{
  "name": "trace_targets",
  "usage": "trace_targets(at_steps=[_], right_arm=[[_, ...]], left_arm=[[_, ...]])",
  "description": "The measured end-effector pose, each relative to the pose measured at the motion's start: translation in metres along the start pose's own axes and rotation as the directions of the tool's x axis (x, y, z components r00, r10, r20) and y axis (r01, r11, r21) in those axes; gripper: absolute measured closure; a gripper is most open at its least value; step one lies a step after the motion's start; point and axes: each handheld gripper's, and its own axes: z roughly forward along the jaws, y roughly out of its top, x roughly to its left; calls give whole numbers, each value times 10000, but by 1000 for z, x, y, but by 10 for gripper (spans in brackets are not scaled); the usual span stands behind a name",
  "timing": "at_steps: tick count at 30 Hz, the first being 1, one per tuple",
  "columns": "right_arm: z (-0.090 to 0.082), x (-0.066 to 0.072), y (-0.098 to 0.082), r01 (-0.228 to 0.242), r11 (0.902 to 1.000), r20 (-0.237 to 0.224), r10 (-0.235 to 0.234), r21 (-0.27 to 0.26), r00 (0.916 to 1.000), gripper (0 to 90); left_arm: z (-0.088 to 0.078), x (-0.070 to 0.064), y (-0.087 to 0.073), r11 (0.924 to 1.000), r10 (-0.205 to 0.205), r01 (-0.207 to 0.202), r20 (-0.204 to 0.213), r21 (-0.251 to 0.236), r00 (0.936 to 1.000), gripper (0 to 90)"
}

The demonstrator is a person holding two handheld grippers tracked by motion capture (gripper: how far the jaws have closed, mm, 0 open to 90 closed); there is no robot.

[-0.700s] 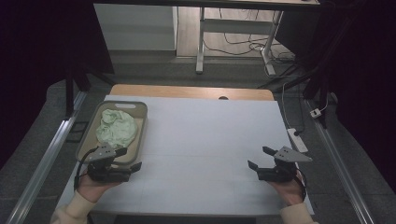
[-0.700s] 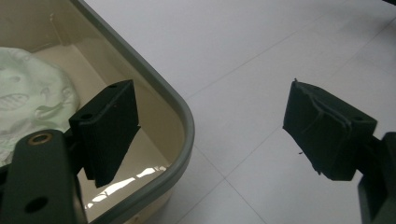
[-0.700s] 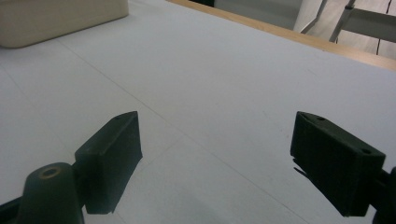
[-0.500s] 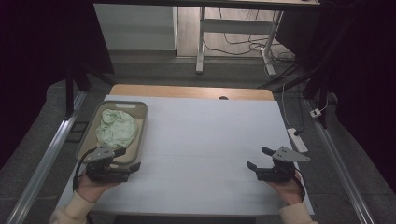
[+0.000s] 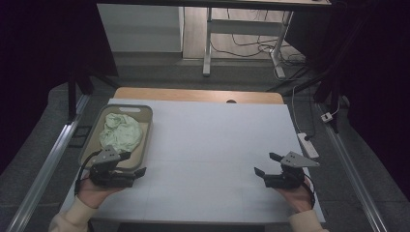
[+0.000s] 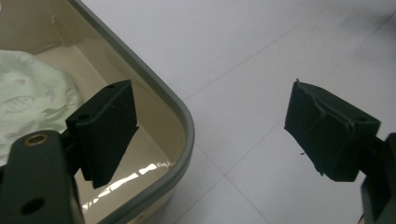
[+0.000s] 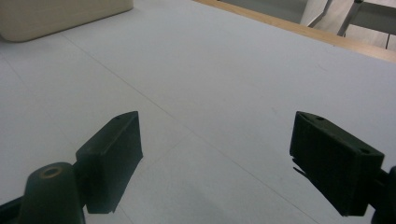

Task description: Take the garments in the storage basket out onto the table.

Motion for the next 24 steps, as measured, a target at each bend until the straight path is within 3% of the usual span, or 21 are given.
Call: trace_targets(at_steps=[10, 24], right_arm=[[2, 1, 1, -73, 10000, -355, 73, -17, 9993, 173], [5, 3, -1, -118, 9999, -329, 120, 60, 9994, 172]], left_arm=[[-9, 9, 28, 9997, 70, -65, -200, 230, 9998, 174], [-16, 30, 58, 9996, 6, 8, -525, 280, 9986, 179]])
